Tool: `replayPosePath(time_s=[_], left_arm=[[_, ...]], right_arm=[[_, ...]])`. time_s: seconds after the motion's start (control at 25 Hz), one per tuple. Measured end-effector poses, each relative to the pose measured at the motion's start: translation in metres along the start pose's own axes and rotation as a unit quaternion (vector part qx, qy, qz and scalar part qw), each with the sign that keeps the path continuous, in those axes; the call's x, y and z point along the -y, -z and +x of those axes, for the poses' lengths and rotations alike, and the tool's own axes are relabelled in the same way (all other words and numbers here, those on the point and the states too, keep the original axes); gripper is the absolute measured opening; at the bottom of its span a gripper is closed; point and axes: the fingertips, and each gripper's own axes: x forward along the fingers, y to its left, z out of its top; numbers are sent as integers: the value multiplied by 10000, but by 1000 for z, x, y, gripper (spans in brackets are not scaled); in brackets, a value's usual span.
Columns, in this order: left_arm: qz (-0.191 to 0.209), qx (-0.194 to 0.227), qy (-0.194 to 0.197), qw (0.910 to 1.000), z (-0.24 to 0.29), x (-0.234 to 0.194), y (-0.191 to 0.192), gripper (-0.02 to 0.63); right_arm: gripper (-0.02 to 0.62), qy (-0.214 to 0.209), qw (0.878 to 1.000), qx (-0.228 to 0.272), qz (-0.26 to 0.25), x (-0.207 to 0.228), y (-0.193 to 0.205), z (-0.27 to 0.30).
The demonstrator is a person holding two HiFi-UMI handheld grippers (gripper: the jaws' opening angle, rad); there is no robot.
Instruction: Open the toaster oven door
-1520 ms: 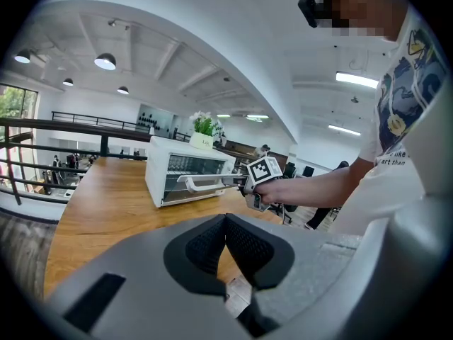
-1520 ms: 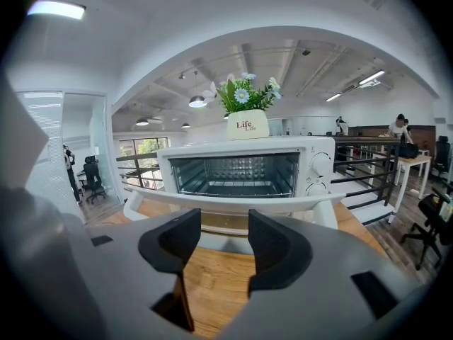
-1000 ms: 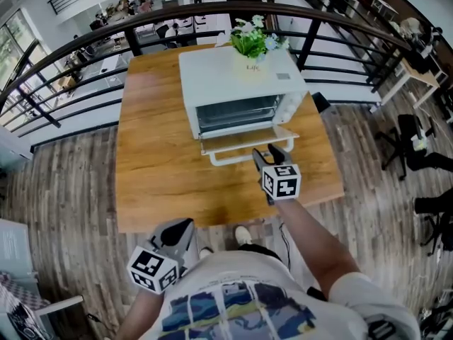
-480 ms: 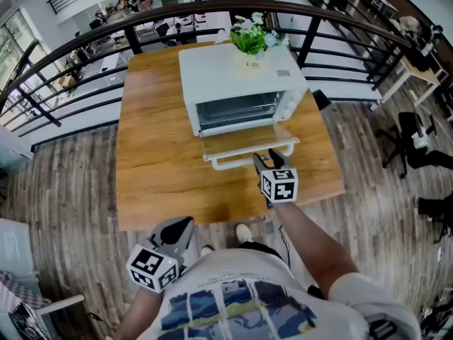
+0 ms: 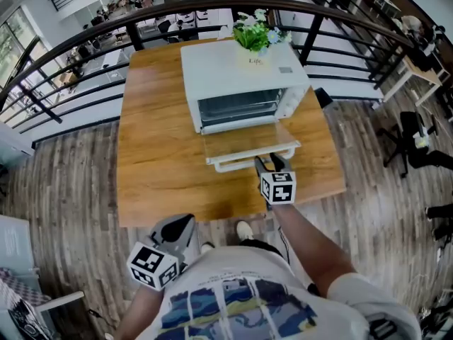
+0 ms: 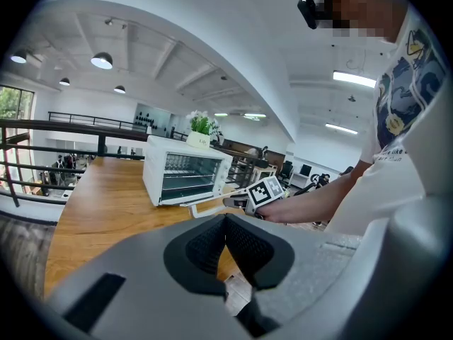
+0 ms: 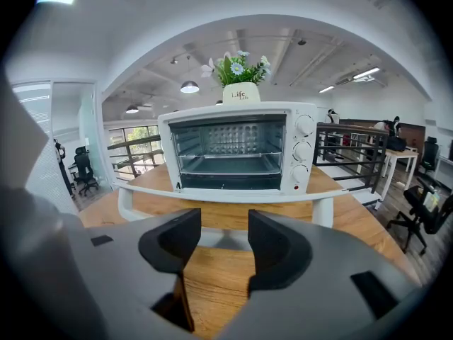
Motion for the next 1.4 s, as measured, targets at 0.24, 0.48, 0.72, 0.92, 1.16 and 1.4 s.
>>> replayPosePath(time_s=[0.24,0.48,0.72,0.92,1.16,1.4], left_arm=[[39,19,-10,10000,-2,1,-2,3],[40,-2,-17,10000,-3,1,-2,3],[25,-14,-34,10000,-2,0,-2,3],[-16,-10,-46,10000,-3,-3,-2,3],[-16,-27,-71,10000,-4,-5,-2,3],[-11,-67,-117,9999,-3,-8,0,3]], right_arm=[[207,21,10000,-88,-1,-1,10,0],[207,87,9998,-202,10,-1,23,1],[209,85,9994,-330,-19,-1,36,4],[212,134,9991,-405,-11,2,49,11],[210,164,9980,-602,91,1,63,15],[213,95,9977,-667,77,2,76,22]])
